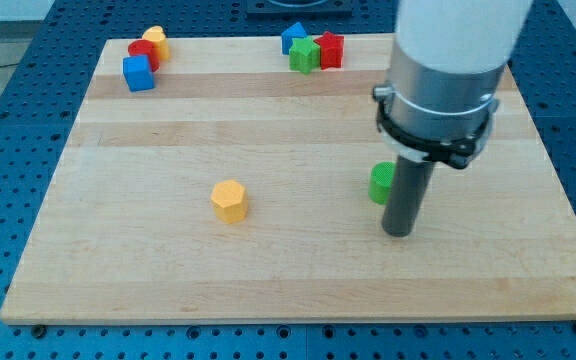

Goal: Push the green circle to the bottom of the red star

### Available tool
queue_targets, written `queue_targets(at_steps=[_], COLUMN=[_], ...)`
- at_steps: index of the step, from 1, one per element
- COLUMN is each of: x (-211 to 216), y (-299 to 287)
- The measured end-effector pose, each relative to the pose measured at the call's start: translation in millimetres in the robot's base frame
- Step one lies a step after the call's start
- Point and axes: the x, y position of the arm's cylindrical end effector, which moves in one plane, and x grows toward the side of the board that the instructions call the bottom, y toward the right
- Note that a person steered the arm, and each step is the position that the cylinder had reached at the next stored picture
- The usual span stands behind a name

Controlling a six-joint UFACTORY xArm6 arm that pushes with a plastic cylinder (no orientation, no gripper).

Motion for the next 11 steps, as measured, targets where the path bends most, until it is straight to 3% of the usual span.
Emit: queue_targets(at_steps=[3,4,6,11], x=[-102,-87,-81,-219], y=[-18,-17,-75,-56])
